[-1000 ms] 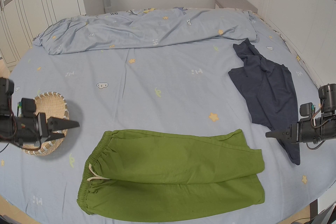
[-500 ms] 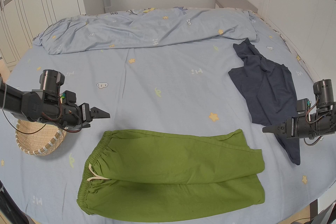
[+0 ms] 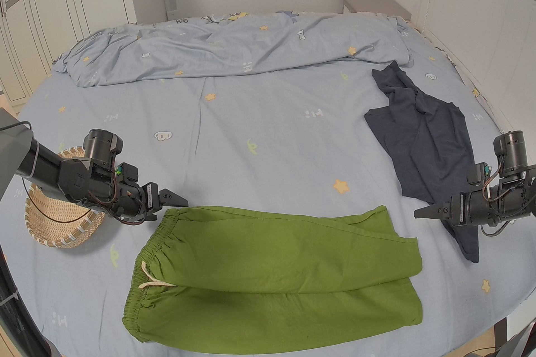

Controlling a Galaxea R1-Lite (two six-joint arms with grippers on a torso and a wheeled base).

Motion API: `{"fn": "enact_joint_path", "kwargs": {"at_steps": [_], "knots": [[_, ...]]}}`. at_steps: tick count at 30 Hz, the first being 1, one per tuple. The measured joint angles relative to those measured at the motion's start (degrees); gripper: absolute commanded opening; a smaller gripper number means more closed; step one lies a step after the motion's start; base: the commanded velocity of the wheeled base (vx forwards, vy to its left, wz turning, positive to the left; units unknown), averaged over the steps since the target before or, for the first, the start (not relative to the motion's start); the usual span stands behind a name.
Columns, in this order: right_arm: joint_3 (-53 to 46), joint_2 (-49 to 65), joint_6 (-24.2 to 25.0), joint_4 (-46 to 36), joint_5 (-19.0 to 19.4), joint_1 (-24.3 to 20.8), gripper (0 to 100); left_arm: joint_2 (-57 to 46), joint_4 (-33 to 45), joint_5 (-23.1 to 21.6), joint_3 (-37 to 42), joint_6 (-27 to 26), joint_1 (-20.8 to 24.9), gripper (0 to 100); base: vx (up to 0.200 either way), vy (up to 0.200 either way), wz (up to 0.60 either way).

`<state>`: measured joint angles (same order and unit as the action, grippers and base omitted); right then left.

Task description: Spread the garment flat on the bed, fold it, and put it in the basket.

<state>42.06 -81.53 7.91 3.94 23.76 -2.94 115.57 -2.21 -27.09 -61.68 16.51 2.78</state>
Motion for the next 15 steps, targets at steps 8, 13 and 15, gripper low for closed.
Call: {"fn": "enact_joint_path", "kwargs": {"at_steps": [8, 13, 15], "knots": [[0.0, -0.27, 0.0, 0.0, 0.02, 0.22, 100, 0.94, 0.0, 0.02, 0.06, 0.0, 0.55, 0, 0.0, 0.0, 0.0], [0.02, -0.33, 0.0, 0.0, 0.02, 0.35, 100, 1.02, 0.43, 0.07, 0.15, -0.12, 0.57, 0, 0.0, 0.0, 0.0], [0.02, -0.33, 0.0, 0.0, 0.02, 0.38, 100, 1.0, 0.51, 0.05, 0.17, -0.15, 0.68, 0, 0.0, 0.0, 0.0]]}}
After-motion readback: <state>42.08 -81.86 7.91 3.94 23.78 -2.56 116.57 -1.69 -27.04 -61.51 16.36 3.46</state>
